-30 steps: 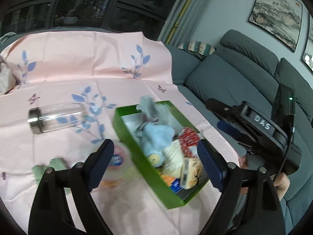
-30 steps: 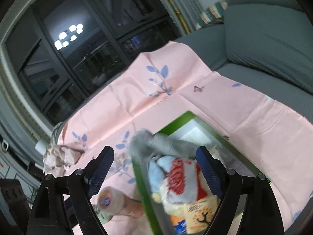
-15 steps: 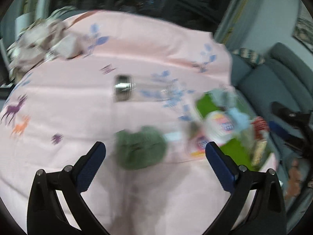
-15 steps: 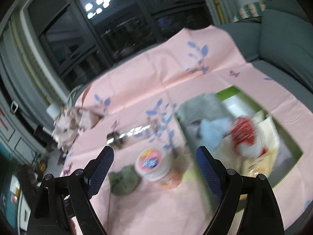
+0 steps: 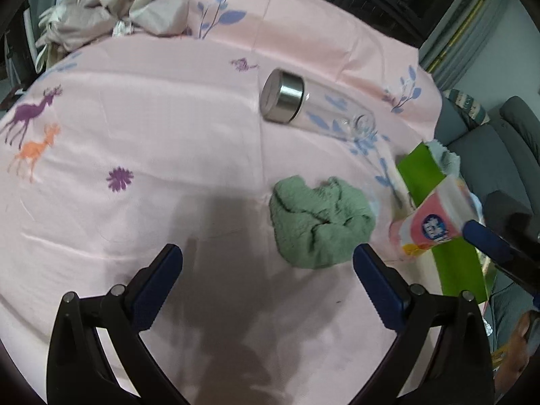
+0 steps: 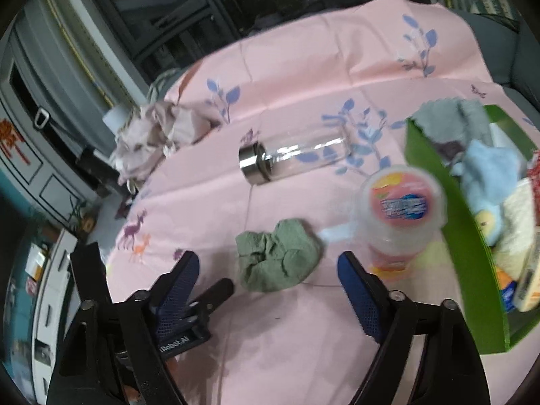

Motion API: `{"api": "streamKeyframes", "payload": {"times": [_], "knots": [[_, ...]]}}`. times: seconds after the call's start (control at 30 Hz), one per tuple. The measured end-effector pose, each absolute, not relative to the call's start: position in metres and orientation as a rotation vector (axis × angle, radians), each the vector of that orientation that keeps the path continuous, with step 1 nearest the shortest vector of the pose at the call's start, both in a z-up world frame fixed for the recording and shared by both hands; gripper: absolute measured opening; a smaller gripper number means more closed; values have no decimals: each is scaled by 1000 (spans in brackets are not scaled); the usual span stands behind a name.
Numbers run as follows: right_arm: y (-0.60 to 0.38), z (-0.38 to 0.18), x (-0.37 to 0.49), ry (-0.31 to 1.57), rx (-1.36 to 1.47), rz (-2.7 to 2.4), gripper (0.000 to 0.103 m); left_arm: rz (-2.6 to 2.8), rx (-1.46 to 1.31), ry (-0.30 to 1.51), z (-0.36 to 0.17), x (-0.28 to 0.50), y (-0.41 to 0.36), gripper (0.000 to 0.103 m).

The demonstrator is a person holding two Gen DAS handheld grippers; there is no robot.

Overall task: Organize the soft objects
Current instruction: 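Move the right gripper to the crumpled green towel on the table, then grasp the green towel with the right gripper and lift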

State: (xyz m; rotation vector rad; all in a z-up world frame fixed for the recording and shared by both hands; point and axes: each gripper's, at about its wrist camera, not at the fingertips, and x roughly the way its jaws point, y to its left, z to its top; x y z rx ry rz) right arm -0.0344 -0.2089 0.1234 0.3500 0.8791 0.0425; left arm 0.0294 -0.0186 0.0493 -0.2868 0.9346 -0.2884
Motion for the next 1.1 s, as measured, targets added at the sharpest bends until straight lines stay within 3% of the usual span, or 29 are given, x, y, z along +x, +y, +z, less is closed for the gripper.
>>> {"api": "streamKeyframes", "payload": {"times": [0.13,0.23,0.37,0.57,0.63,0.73,0.77,0.83,0.9,1.1], "knots": [[-197,96,-16,961,350,36,77,-305,-313,952,41,35,-20,94],[-191,72,-1,1021,328,1,77,-306,-308,965,34,39,-22,79],[-187,51,14,1061,276,-56,77,-279,-249,931,31,39,-30,70],[-192,37,27,1093,280,-54,76,-287,-238,911,27,44,-34,43],[-195,31,30,1106,299,-44,63,-295,-230,906,26,44,-37,37],[-192,30,30,1092,253,-67,51,-364,-293,926,23,46,-38,21],[-192,30,30,1089,253,-66,47,-373,-295,930,22,47,-40,21],[-192,29,30,1089,246,-53,25,-370,-249,913,23,44,-47,20],[-190,29,30,1092,248,-26,16,-392,-238,911,25,43,-51,14],[-189,39,19,1067,269,8,13,-432,-240,902,34,36,-58,10]]}}
